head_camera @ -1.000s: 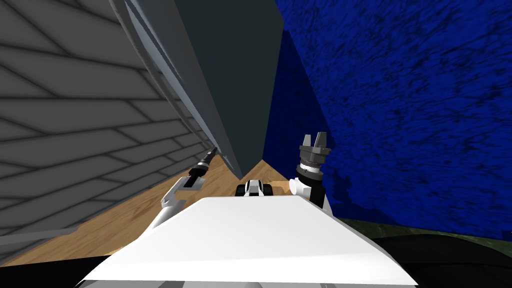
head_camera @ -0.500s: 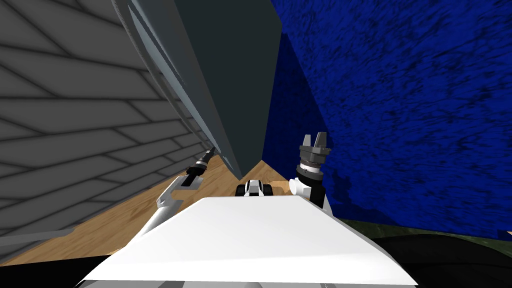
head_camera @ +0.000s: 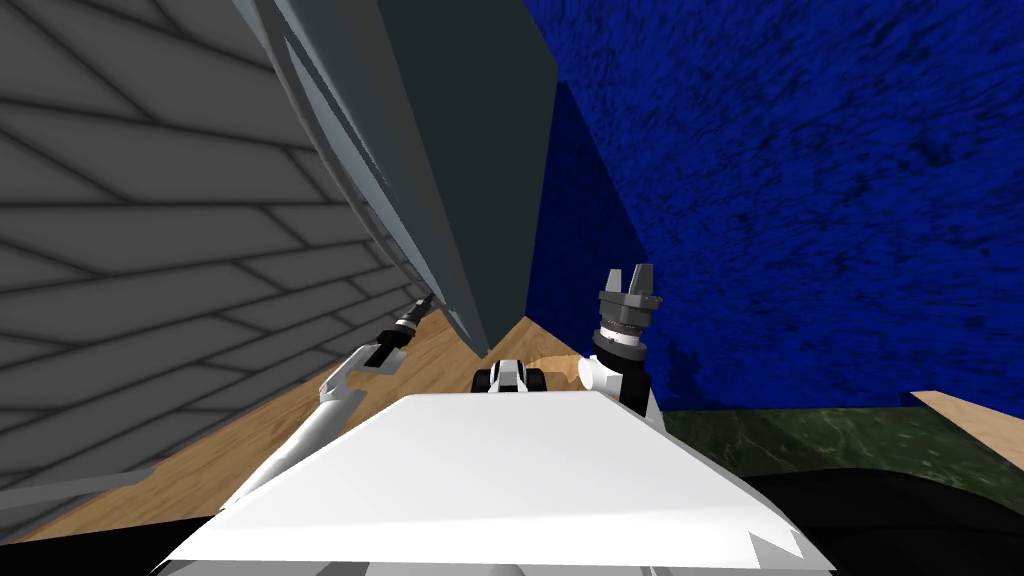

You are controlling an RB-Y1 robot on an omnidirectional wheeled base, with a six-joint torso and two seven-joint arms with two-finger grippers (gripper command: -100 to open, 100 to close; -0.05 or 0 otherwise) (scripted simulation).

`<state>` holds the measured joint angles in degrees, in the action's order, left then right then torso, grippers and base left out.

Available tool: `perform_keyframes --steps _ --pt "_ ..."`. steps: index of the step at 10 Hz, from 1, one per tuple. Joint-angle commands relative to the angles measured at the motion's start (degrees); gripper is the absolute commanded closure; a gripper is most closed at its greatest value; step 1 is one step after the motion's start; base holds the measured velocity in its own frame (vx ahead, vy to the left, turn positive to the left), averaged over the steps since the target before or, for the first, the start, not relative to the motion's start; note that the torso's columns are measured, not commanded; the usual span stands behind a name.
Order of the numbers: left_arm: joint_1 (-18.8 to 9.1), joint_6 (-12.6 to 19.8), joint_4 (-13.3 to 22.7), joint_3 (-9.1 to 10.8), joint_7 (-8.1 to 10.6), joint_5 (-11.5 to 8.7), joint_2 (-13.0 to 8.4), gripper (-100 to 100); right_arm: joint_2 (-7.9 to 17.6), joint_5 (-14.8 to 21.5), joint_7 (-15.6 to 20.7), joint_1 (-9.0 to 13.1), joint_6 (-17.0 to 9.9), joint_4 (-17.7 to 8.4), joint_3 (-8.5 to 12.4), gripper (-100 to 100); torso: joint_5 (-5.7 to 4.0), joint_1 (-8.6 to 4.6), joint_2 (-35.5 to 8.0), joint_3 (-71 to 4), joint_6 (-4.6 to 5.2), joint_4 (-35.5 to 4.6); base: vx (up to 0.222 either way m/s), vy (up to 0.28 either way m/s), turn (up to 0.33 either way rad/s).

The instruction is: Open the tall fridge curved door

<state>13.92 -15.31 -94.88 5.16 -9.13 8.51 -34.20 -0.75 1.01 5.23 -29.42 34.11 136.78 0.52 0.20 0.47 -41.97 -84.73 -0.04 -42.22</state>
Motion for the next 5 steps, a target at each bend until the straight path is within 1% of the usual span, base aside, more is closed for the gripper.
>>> perform_keyframes --steps 1,2,3,4,5 --pt "-2.3 -3.4 3.7 -1.77 0.64 -2.2 -2.6 100 0.0 0.0 0.0 0.0 0.0 0.0 0.0 0 -0.04 -0.38 0.3 -0.2 0.04 0.2 -0.116 0.138 -0.093" --pt "-2.3 -3.9 5.4 -1.77 0.64 -2.2 -2.6 100 0.0 0.0 0.0 0.0 0.0 0.0 0.0 0 -0.05 -0.22 0.3 -0.2 0.26 0.2 -0.144 0.13 -0.12" --pt "-2.3 -3.9 6.4 -1.77 0.64 -2.2 -2.6 100 0.0 0.0 0.0 0.0 0.0 0.0 0.0 0 0.02 -0.15 0.2 -0.1 0.11 0.2 -0.065 0.062 -0.004" --pt "-4.4 -6.7 8.0 -3.47 1.2 -4.2 -5.2 100 0.0 0.0 0.0 0.0 0.0 0.0 0.0 0 0.04 -0.22 0.3 -0.2 0.03 0.3 -0.121 0.125 -0.083" --pt "-4.4 -7.0 9.5 -3.47 1.2 -4.2 -5.2 100 0.0 0.0 0.0 0.0 0.0 0.0 0.0 0 0.04 0.02 0.2 -0.1 0.17 0.2 -0.129 0.134 -0.103"
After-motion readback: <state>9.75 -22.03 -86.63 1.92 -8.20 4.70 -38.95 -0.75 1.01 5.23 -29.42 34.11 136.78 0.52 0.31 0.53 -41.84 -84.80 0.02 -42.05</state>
